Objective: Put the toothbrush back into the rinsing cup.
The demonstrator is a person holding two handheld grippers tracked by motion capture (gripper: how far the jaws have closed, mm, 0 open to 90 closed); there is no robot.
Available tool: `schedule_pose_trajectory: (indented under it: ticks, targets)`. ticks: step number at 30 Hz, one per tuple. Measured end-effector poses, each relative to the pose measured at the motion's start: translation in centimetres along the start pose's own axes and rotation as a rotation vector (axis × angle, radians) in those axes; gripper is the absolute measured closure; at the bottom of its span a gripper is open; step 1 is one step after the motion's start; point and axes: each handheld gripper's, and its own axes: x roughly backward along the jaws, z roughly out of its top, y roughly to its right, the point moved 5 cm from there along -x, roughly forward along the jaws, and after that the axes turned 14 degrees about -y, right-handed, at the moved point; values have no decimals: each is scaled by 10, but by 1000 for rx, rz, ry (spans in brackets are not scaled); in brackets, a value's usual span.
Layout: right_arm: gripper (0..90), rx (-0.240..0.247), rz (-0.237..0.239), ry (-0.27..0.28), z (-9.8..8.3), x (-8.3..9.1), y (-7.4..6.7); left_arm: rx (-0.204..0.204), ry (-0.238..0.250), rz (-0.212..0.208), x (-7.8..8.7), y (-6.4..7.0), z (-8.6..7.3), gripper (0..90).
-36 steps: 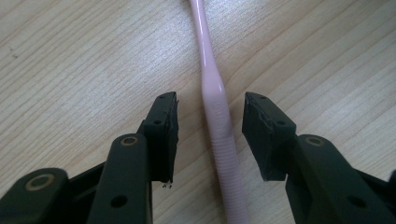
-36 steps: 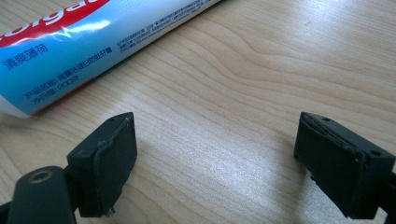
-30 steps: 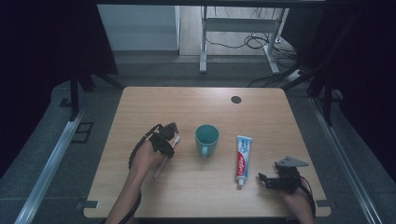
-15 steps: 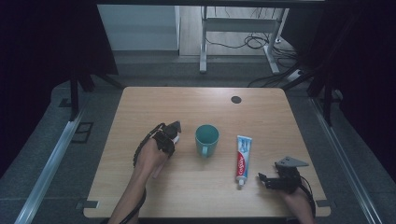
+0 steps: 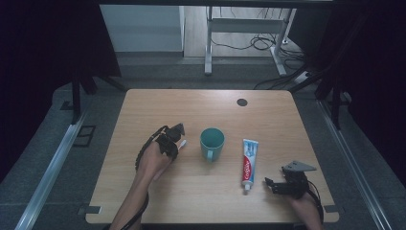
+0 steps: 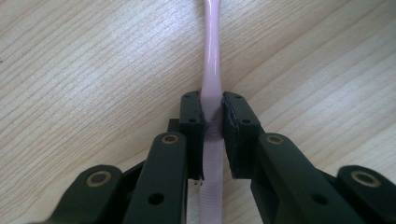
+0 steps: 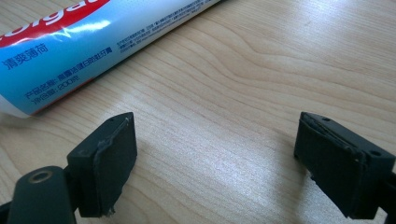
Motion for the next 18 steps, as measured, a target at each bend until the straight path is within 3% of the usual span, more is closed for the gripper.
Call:
schedule_pose_trajectory:
  ticks: [9,18]
  targets:
    - [128,0,0,0,0,0,0,-41,36,-14,7,5,1,786]
    - [128,0,0,0,0,0,0,-67,106,-16,21,13,1,787]
